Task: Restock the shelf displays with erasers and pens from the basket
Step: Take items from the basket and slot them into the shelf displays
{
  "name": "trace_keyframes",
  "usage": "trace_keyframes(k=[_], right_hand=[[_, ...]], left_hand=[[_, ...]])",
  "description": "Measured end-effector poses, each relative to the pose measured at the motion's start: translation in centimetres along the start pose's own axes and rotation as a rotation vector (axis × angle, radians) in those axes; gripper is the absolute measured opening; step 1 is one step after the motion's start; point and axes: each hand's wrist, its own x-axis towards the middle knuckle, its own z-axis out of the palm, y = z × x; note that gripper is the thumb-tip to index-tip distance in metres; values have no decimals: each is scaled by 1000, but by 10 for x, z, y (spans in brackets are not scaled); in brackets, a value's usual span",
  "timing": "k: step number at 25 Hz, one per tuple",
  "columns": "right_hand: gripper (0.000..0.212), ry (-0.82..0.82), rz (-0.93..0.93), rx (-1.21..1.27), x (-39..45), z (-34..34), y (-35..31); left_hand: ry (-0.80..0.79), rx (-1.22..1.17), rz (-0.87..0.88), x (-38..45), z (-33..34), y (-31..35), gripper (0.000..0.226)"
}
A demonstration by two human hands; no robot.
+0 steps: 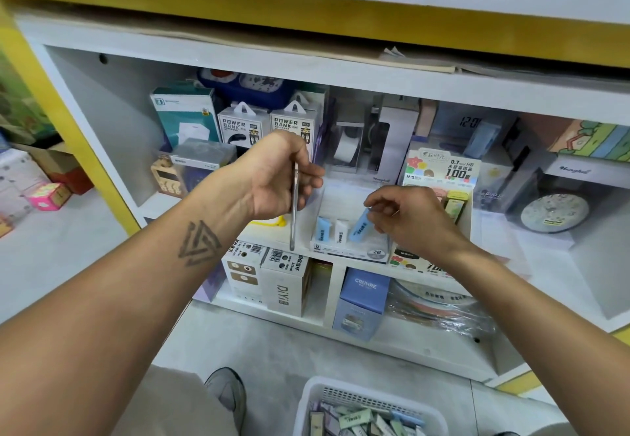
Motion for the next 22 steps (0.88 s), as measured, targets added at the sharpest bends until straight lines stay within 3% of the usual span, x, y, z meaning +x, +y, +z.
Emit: trace_keyframes(k=[4, 7, 10, 15, 22], right_hand=[[13, -23, -71, 92, 3, 4, -10], [10, 125, -8, 305, 14, 12, -16], [12, 239, -51, 91, 23, 24, -14], [13, 99, -148, -104, 25, 45, -7], [9, 50, -194, -210, 32, 46, -11]], left_hand=[[-11, -33, 29, -6, -1, 1, 39], [5, -108, 84, -9, 0, 1, 30], [36, -163, 117, -7, -3, 0, 21], [108, -103, 170, 5, -13, -8, 36], [228, -56, 162, 1, -27, -10, 27]])
